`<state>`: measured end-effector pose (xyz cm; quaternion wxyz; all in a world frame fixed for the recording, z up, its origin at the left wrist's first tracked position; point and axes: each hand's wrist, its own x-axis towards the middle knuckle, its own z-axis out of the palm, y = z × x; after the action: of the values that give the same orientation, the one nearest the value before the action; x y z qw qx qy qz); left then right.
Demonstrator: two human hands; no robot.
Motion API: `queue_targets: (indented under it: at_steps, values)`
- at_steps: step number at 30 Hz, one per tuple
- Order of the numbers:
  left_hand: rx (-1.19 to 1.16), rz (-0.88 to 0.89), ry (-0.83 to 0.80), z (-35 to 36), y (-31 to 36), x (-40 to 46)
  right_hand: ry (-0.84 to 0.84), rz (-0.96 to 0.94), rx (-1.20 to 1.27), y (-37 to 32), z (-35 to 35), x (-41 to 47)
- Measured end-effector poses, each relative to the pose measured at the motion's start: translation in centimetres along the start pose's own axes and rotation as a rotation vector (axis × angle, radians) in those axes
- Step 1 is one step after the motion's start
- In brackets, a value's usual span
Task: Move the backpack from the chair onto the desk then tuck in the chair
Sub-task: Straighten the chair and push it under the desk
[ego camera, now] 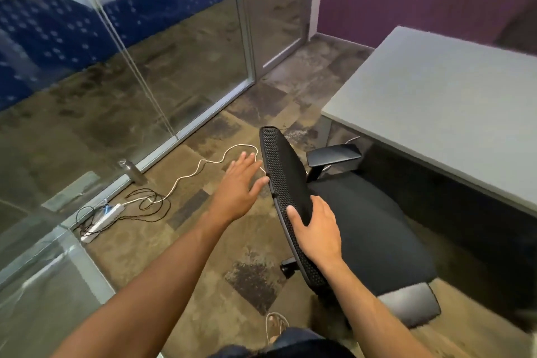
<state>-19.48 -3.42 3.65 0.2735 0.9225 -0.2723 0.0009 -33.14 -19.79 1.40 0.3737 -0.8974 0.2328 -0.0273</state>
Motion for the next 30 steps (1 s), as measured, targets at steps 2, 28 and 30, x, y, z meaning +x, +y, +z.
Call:
queue_targets:
  at_steps: [2,28,30]
  values:
    - [-0.027,0.072,-0.048,0.1,-0.4,2.2,0.042,0.060,-0.003,-0.3,0.1,0.0]
    - [0.089,0.866,-0.574,3.5,-5.1,17.8,0.511,0.798,-0.407,-8.1,6.8,-1.7]
    - [0.122,0.907,-0.571,3.7,-5.4,18.2,0.511,0.846,-0.424,-8.4,6.7,-1.3]
